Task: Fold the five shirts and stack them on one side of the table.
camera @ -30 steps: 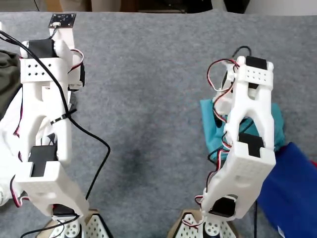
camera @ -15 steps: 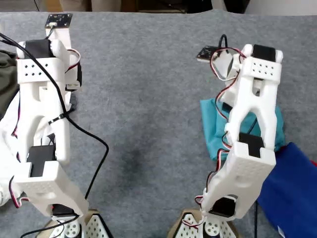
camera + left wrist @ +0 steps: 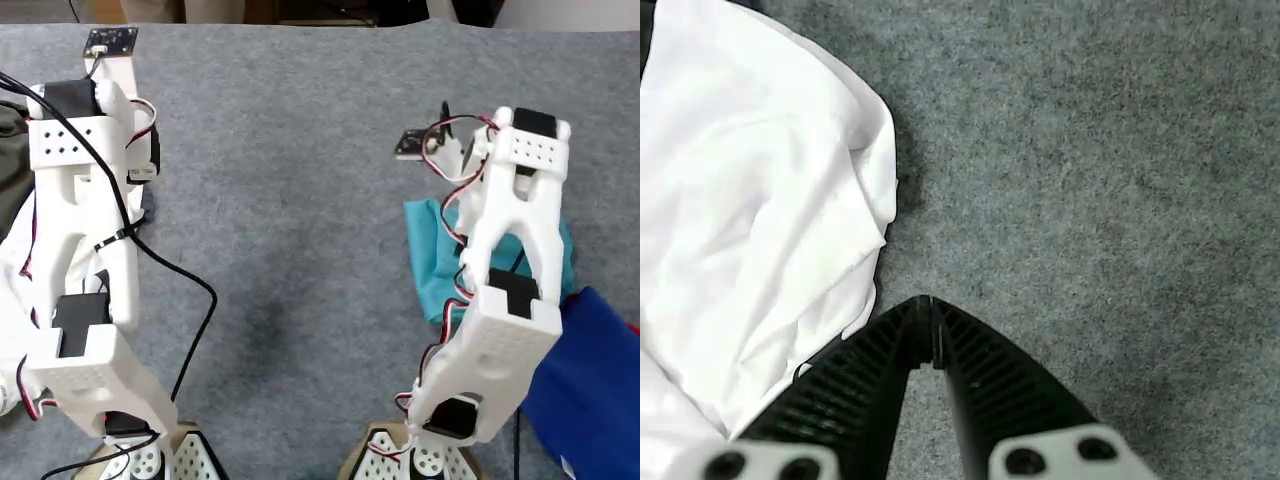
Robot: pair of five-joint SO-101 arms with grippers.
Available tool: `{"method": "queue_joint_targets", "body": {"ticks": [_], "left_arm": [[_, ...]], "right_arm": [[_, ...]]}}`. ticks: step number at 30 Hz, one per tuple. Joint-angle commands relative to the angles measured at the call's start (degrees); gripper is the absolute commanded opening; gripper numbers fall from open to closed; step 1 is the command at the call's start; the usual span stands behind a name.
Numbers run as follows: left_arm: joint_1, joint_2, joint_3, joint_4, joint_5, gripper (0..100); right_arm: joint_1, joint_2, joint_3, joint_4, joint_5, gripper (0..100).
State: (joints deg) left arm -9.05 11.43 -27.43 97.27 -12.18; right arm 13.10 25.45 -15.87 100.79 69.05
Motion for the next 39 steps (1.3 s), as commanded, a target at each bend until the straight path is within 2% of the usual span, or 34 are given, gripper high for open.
{"method": "queue_joint_targets", "body": {"ticks": [1, 5, 10, 12, 21, 32, 39], "left_arm": [[-0.09, -2.86, -0.18, -0.79, -0.35, 2], [-0.09, -2.86, -0.18, -0.79, -0.35, 2], [-0.09, -2.86, -0.18, -0.79, -0.35, 2], [-0.09, -2.86, -0.18, -0.79, -0.35, 2], [-0.09, -2.86, -0.18, -0.79, -0.35, 2], [-0.09, -2.86, -0.18, -0.79, -0.35, 2], [-0.09, -2.86, -0.18, -0.79, -0.35, 2]], "right_arm": [[1.54, -0.75, 0.40, 0.97, 2.11, 17.1], [1.45, -0.75, 3.03, 0.70, 3.60, 16.2], [1.45, -0.75, 4.00, -0.53, 3.60, 2.6], [1.45, -0.75, 4.00, -1.49, 3.52, 0.6], [1.80, -0.75, 3.12, -1.67, 3.25, 0.5], [7.60, -0.75, -9.45, -1.14, 0.62, 0.4], [8.75, -0.40, -16.92, -1.58, -5.80, 0.4]]}}
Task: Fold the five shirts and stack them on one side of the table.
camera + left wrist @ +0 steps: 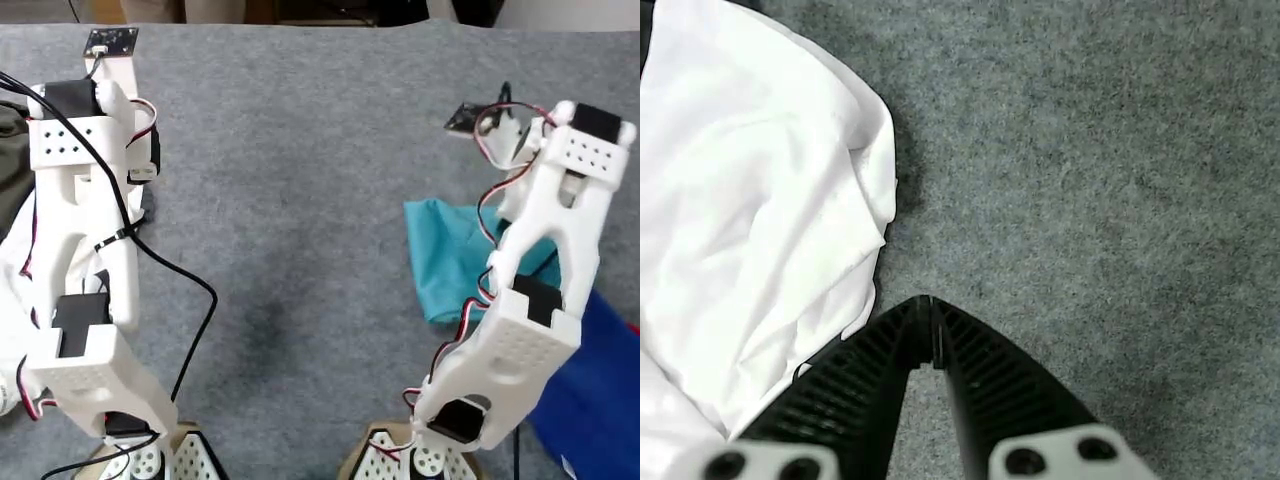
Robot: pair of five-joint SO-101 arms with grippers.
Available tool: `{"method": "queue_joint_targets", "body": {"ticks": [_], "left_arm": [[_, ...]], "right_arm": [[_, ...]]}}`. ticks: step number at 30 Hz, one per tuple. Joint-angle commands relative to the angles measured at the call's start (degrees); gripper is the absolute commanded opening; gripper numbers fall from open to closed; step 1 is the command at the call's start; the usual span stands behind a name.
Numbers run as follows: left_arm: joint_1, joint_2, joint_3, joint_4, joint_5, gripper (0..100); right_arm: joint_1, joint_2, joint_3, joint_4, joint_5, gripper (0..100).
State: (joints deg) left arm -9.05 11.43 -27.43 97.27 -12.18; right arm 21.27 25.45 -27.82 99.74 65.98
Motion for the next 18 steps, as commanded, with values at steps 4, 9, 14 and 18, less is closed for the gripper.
{"method": "queue_joint_targets", "body": {"ticks": [4, 9, 14, 18], "left_arm": [[-0.09, -2.86, -0.18, -0.79, -0.35, 2], [-0.35, -2.86, -0.18, -0.70, -0.35, 2], [-0.26, -2.86, -0.18, -0.70, -0.35, 2], [-0.18, -2.86, -0.18, -0.70, -0.35, 2]], "right_arm": [[0.75, -0.40, -10.07, -2.37, -5.71, 0.4], [1.63, -0.40, -13.93, -2.90, -8.26, 0.4], [3.12, -0.40, -14.02, -2.90, -8.97, 0.4], [4.70, -0.40, -14.02, -2.99, -10.73, 0.4]]}}
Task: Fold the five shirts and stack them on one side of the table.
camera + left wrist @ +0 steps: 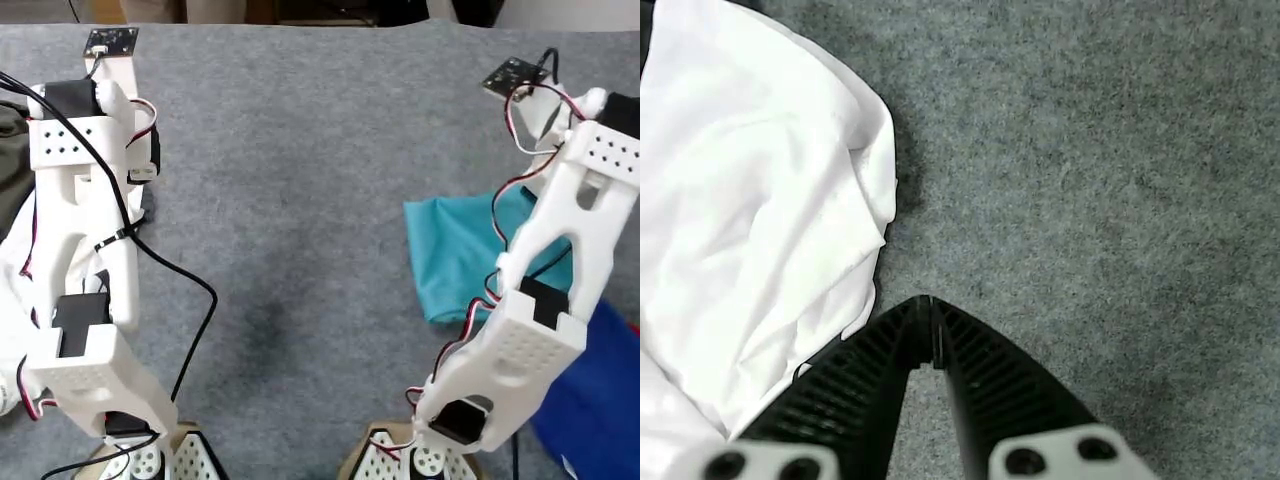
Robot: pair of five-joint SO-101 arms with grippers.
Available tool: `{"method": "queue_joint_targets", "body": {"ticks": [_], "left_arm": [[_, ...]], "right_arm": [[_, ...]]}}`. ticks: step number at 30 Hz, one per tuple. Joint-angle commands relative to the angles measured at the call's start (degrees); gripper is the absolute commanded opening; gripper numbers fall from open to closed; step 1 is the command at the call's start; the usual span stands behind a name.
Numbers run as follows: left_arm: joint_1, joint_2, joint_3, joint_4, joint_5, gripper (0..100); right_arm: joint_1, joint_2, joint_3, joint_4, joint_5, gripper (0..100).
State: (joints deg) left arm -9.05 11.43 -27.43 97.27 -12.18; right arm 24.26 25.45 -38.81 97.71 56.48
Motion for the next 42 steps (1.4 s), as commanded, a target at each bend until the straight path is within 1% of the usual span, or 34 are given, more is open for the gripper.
{"method": "queue_joint_targets", "body": {"ticks": [1, 16, 18, 21, 23, 25, 27, 29, 31, 34, 36, 37, 39, 42], "left_arm": [[-0.18, -2.86, -0.18, -0.70, -0.35, 2], [-0.18, -3.38, -0.18, -0.26, -0.35, 2], [-0.18, -3.38, -0.18, -0.26, -0.35, 2], [-0.18, -3.38, -0.18, -0.26, -0.35, 2], [-0.18, -3.38, -0.18, -0.26, -0.35, 2], [-0.09, -3.38, -0.18, -0.26, -0.35, 2], [-0.09, -3.38, -0.18, -0.26, -0.35, 2], [0.09, -3.38, -0.18, -0.26, -0.35, 2], [1.41, -3.38, -0.18, -0.26, -0.09, 2], [6.42, -3.38, -0.62, -0.26, 0.79, 2], [11.87, -3.38, -1.14, -0.62, 3.69, 2], [15.12, -3.38, -1.93, -0.62, 5.27, 2], [22.07, -2.59, -3.87, -1.76, 9.32, 2], [32.18, 0.31, -5.36, -8.79, 14.68, 2]], "right_arm": [[2.15, -0.31, -3.03, -0.97, -1.23, 0.4], [3.91, 1.80, -2.77, -1.76, -3.60, 1.1], [4.18, 2.59, -2.77, -1.76, -5.71, 6.1], [5.93, 2.86, -3.21, -2.11, -8.70, 19.6], [6.73, 2.77, -3.21, -1.85, -9.32, 28.1], [7.60, 2.77, -3.21, -0.88, -9.41, 33.6], [8.31, 2.59, -3.21, 0.18, -11.43, 35.6], [8.92, 1.89, -2.86, 1.49, -13.54, 35.6], [8.75, 1.54, -2.68, 3.96, -14.59, 32.0], [7.78, 1.63, -1.54, 4.31, -14.77, 16.4], [6.37, 1.71, 0.22, 4.31, -14.77, 3.6], [5.49, 1.71, 1.36, 4.22, -14.77, 0.0], [4.18, 1.71, 3.65, 3.87, -14.77, 2.2], [4.62, 1.71, 7.16, 1.49, -16.44, 0.5]]}}
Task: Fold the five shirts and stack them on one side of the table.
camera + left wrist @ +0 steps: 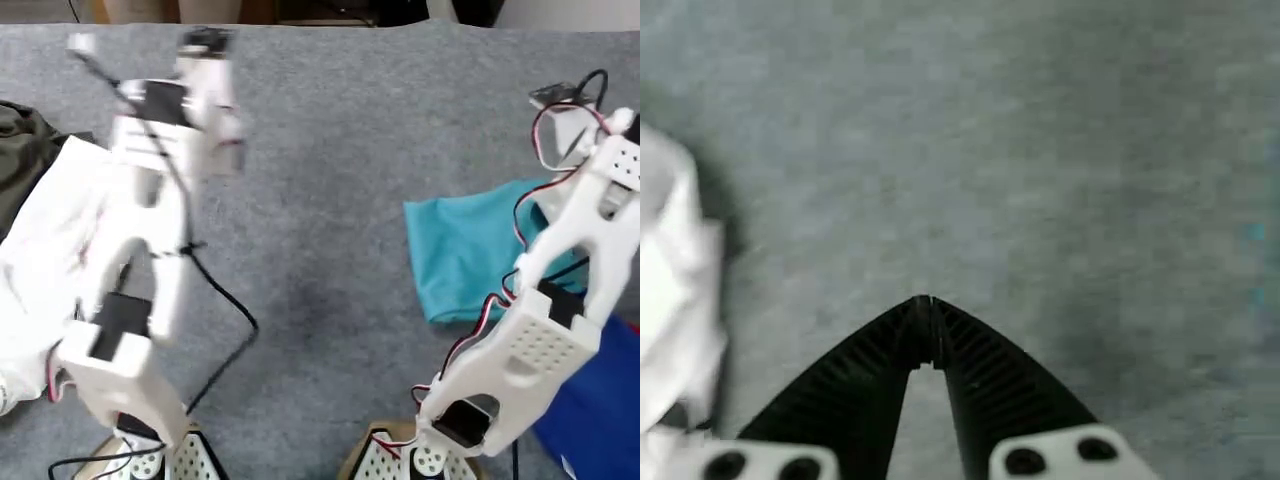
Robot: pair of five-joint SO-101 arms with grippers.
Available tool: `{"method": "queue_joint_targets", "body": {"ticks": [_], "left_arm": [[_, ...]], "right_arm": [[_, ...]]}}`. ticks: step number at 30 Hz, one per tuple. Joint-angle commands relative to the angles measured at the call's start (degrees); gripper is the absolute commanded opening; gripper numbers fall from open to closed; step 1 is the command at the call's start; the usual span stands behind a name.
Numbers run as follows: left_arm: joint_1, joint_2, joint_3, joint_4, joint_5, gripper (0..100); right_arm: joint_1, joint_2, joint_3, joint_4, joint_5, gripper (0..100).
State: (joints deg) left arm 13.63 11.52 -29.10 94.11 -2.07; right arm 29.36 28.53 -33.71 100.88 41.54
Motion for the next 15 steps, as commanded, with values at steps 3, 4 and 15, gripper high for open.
{"method": "queue_joint_targets", "body": {"ticks": [3, 4, 15], "left_arm": [[17.76, 4.79, -6.86, -10.81, 7.47, 2], [19.96, 6.73, -8.44, -12.13, 8.09, 2], [29.54, 33.63, -34.81, -16.97, 11.78, 2]], "right_arm": [[1.63, -1.36, 6.37, -4.92, -1.49, 0.5], [2.15, -1.36, 7.78, -5.63, -1.41, 0.5], [8.40, -1.36, 16.84, -11.43, 0.00, 0.5]]}}
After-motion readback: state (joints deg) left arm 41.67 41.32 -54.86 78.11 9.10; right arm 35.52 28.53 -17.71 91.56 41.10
